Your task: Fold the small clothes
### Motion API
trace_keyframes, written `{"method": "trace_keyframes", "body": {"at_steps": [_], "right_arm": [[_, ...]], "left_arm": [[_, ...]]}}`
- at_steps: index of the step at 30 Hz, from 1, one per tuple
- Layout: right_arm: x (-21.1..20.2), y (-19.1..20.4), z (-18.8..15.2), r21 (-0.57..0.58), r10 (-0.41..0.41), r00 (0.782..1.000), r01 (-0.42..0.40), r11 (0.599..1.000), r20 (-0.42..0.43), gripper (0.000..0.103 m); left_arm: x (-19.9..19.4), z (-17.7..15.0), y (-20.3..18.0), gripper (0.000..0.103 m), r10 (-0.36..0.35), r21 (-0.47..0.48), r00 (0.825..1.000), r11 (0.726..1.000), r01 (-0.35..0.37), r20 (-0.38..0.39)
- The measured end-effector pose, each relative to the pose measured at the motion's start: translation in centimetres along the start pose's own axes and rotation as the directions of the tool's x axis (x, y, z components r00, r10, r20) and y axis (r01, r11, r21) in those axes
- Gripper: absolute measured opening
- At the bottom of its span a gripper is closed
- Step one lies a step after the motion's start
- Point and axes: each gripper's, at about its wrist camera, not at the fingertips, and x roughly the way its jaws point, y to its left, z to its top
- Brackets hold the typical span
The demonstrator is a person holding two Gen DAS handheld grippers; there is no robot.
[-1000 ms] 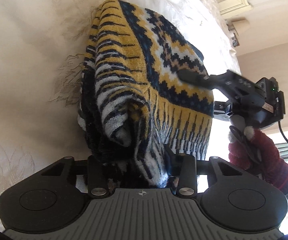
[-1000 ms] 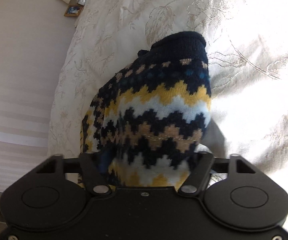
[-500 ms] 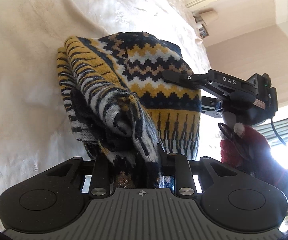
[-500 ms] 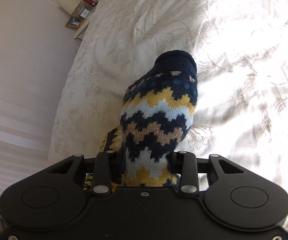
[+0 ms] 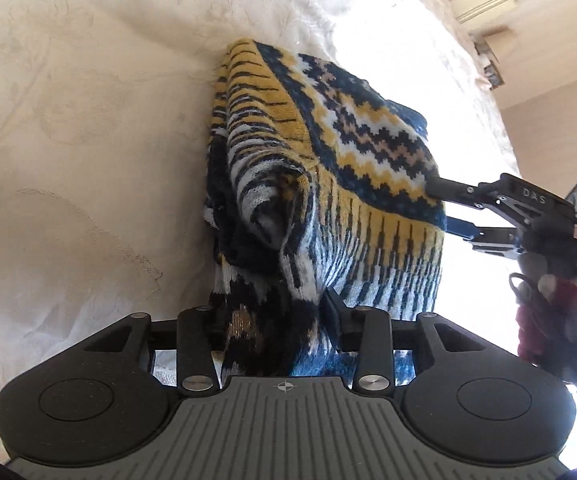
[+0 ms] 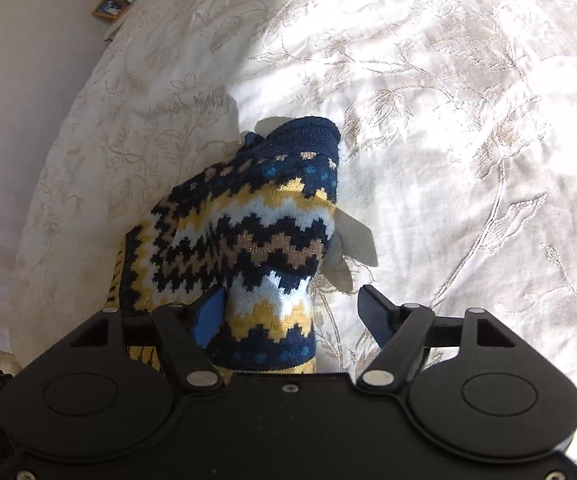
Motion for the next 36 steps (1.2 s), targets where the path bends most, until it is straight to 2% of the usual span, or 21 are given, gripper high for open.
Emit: {"method": "trace_keyframes", "body": {"at_steps": [3,6,11,14,19,24,25,26,33,36], "right_arm": [[-1.4,0.0,-0.6,-0.036,0.017,0.999,-0.016,0.999,0.028,0.076],[-2.8,0.4,-1.2,-0.070,0.028,0.998,-0.024,0.997,0.061,0.076],[-5.3,0.3,-1.7,-0.116,0.059,0.991,-0.045,0.992,0.120,0.076],[-5.8,0.6,-1.6,-0.138,0.067,0.989,-0.048,0.989,0.136,0.076],[-4.9,1.6,-1.2,-0.155,0.066,0.988,-0.045,0.987,0.138,0.072],[-4.2,2.6,-0.8,-0.162,0.063,0.987,-0.039,0.986,0.147,0.052],[-4.0,3.0,-0.7,-0.168,0.061,0.987,-0.036,0.985,0.148,0.041],[-3.8,3.3,-0.6,-0.174,0.058,0.987,-0.032,0.984,0.149,0.036],[-0.8,6.5,0.6,-0.228,0.042,0.992,-0.014,0.974,0.119,0.037],[1.7,7.0,1.3,-0.227,-0.021,0.997,0.038,0.973,0.079,0.037]], "left_arm": [[-1.3,-1.7,-1.9,0.040,0.082,0.062,0.996,0.994,-0.085,0.047],[-3.3,-2.9,-4.3,0.040,0.131,0.095,0.985,0.985,-0.142,0.115],[-7.1,-3.1,-8.7,0.040,0.135,0.194,0.957,0.963,-0.188,0.257],[-6.9,-1.9,-11.2,0.040,0.101,0.244,0.947,0.953,-0.180,0.306],[-3.9,1.1,-12.6,0.040,0.096,0.299,0.948,0.935,-0.191,0.304],[0.0,2.8,-10.0,0.040,0.162,0.280,0.961,0.934,-0.222,0.223],[0.5,2.7,-9.0,0.039,0.175,0.266,0.965,0.938,-0.224,0.197],[0.8,2.6,-8.1,0.039,0.184,0.259,0.967,0.939,-0.226,0.176],[0.4,2.4,-6.0,0.039,0.160,0.255,0.978,0.948,-0.189,0.132],[0.7,2.5,-6.0,0.040,0.157,0.269,0.980,0.945,-0.185,0.122]]}}
